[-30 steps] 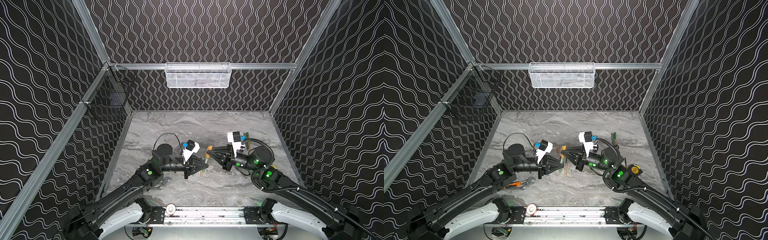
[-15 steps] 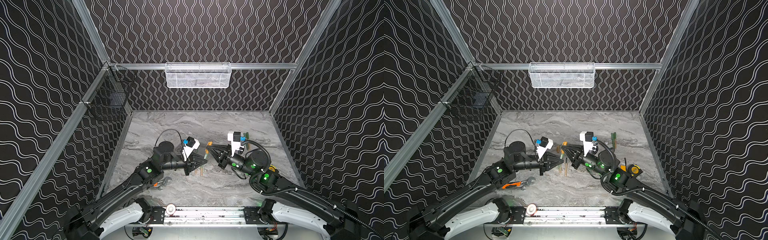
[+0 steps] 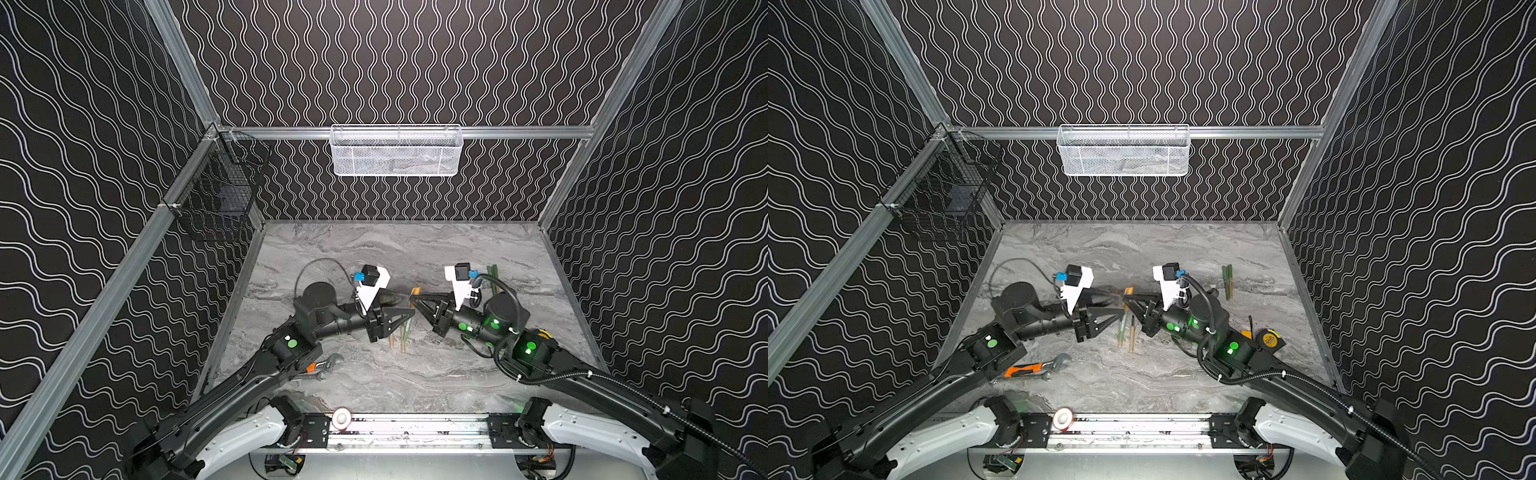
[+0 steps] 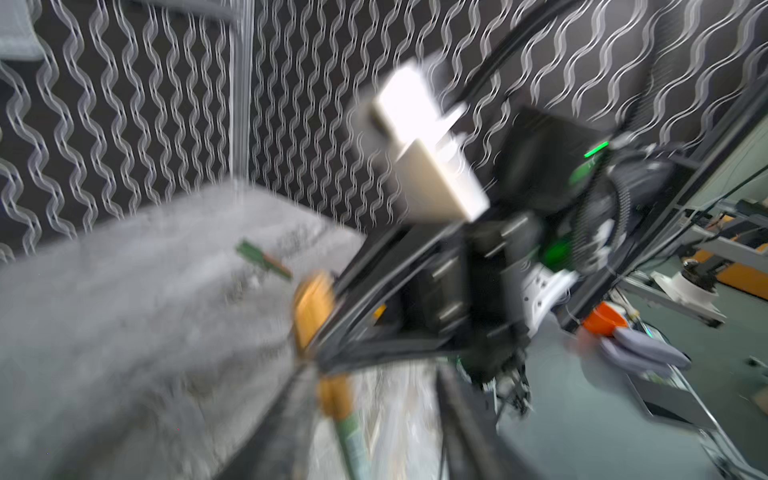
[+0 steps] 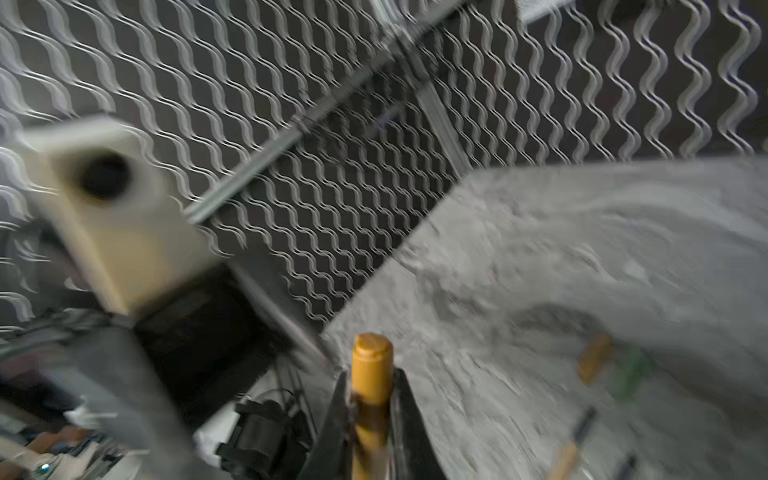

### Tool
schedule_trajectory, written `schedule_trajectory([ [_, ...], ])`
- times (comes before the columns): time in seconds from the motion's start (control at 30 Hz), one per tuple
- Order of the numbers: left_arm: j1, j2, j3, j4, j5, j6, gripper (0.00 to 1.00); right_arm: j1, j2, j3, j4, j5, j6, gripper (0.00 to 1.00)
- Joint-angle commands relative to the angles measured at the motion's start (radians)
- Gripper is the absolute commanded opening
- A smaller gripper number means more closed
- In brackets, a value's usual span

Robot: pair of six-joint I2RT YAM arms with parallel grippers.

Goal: Insert the pens into the pen caps
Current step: 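Stand the capped pen far away with the right gripper while the left gripper opens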

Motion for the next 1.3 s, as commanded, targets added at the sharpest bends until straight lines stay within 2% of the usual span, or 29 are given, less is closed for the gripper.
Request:
schedule_trajectory([
  [0.0,0.000,-0.019,-0.023,0.066,-0.005,0.007,0.77,-0.114,-0.012,-0.027,-0.032,-0.080,0.100,0.00],
  [0.13,0.000,-0.076,-0.066,0.007,-0.011,-0.013,0.83,-0.274,0.007,-0.048,-0.039,-0.178,0.102,0.00],
  [0.17,0.000,-0.096,-0.078,-0.013,-0.018,-0.018,0.88,-0.313,0.023,-0.041,-0.061,-0.198,0.085,0.00],
  [0.2,0.000,-0.114,-0.085,-0.037,-0.022,-0.021,0.97,-0.346,0.043,-0.027,-0.095,-0.205,0.059,0.00],
  [0.33,0.000,-0.172,-0.084,-0.163,-0.049,-0.012,0.99,-0.477,0.174,0.074,-0.292,-0.165,-0.090,0.00],
  [0.47,-0.001,-0.206,-0.066,-0.275,-0.076,0.000,0.99,-0.582,0.397,0.243,-0.487,-0.085,-0.253,0.00],
  [0.57,-0.002,-0.220,-0.068,-0.284,-0.075,-0.006,0.99,-0.638,0.570,0.396,-0.600,-0.026,-0.327,0.00],
  [0.8,-0.003,-0.221,-0.069,-0.293,-0.079,-0.007,0.99,-0.689,0.944,0.730,-0.829,0.166,-0.435,0.02],
  [0.93,-0.003,-0.225,-0.072,-0.291,-0.088,-0.006,0.99,-0.697,1.085,0.857,-0.913,0.256,-0.475,0.06],
  [1.07,-0.003,-0.217,-0.067,-0.293,-0.089,-0.001,0.99,-0.700,1.152,0.930,-0.945,0.324,-0.506,0.08],
  [1.27,-0.004,-0.206,-0.068,-0.290,-0.089,-0.002,0.99,-0.699,1.205,0.998,-0.974,0.409,-0.534,0.18],
])
